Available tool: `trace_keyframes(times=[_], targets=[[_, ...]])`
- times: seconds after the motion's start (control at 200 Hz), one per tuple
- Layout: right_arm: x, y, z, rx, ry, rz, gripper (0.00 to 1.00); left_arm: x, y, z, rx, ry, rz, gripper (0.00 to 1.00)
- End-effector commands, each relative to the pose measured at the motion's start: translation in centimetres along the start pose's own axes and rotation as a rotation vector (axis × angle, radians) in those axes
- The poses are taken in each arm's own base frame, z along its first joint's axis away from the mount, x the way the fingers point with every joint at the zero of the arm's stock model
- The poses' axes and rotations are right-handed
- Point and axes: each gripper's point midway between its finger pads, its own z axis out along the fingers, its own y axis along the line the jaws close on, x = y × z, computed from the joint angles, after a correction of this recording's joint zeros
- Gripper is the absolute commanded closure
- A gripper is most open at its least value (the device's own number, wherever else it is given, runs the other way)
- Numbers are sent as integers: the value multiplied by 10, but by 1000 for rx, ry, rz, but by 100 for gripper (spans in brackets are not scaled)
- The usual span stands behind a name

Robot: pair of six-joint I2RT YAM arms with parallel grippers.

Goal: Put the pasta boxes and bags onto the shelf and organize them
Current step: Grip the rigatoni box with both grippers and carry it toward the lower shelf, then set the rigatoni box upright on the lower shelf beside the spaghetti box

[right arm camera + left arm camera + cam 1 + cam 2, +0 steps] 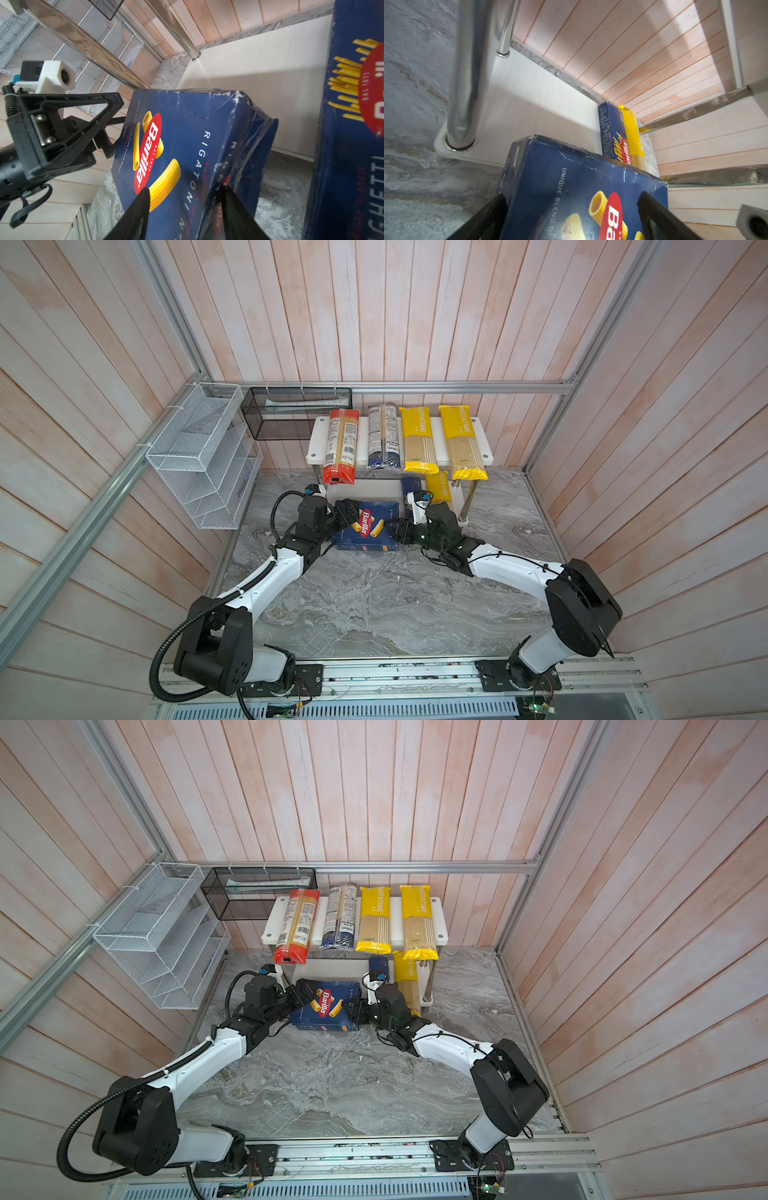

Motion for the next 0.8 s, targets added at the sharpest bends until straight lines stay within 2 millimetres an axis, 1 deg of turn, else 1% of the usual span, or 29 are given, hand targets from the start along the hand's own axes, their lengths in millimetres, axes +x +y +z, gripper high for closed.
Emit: trace_keyframes(times=[0.0, 0.225, 0.33, 0.475, 0.615, 0.795], targets=[[-21, 46, -1, -191, -62, -28, 46, -26, -65, -5, 231, -52, 22, 0], [-31, 33, 6, -170, -82, -5, 46, -30, -56, 6, 172, -64, 50, 0], [-38, 23, 8, -160, -97, 18, 46, -32, -55, 12, 170, -66, 50, 0], [-49, 14, 12, -155, -110, 28, 46, -34, -57, 21, 169, -58, 58, 0], [-56, 8, 14, -146, -124, 28, 46, -37, -55, 27, 160, -62, 67, 0], [-67, 7, 20, -169, -139, 44, 46, -40, -49, 34, 149, -61, 65, 0]])
